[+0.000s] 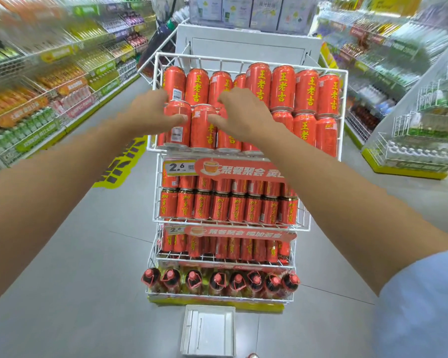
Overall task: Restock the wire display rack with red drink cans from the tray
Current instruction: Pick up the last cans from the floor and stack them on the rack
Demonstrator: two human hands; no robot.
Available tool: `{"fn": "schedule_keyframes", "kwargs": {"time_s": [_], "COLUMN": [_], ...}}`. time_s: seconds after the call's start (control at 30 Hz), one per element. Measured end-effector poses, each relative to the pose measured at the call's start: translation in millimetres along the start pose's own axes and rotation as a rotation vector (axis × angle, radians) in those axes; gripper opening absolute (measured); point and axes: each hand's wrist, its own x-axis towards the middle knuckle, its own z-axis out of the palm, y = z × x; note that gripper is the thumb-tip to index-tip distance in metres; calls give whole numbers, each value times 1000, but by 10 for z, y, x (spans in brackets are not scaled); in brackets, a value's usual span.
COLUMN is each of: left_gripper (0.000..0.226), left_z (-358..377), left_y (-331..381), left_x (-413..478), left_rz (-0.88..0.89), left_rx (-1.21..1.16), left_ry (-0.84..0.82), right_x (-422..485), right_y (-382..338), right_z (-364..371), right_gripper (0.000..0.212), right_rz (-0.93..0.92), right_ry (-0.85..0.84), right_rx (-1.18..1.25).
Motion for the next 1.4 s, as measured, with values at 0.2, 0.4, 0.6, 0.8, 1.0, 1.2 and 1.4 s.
{"fn": "schedule_keyframes", "kwargs": {"time_s": [0.2, 0.4, 0.6, 0.8, 1.0, 1.2, 1.4], "left_gripper": [51, 63, 83, 73, 66, 52, 63], "left_z": [128, 546, 1047, 1865, 3178, 4862, 6956], "left_y": [556, 1280, 1662, 1628, 1331, 879, 225], "left_x": [-731, -1403, -1787, -1902, -2108, -2634, -3278], "left_rz": [171, 313, 342, 342, 347, 365, 380], "left_rx": [158, 203, 184, 159, 118, 121, 122], "left_ry": [-103, -254, -364, -508, -673, -865, -993], "right_x": [-983, -1922, -2623, -3105, -3702, -4605, -5742], "right_y": [310, 667, 1088, 1310, 1452, 1559, 1578], "right_z": [-323, -458, -267, 358, 1474, 3124, 5113], "right_gripper": [63, 68, 65, 61, 60, 57, 63], "right_rz": [49, 113, 197, 285, 404, 496, 565], "right_ry": [-162, -196, -266, -407, -585, -729, -870], "right_rx": [-4, 21, 4, 54, 127, 172, 171]}}
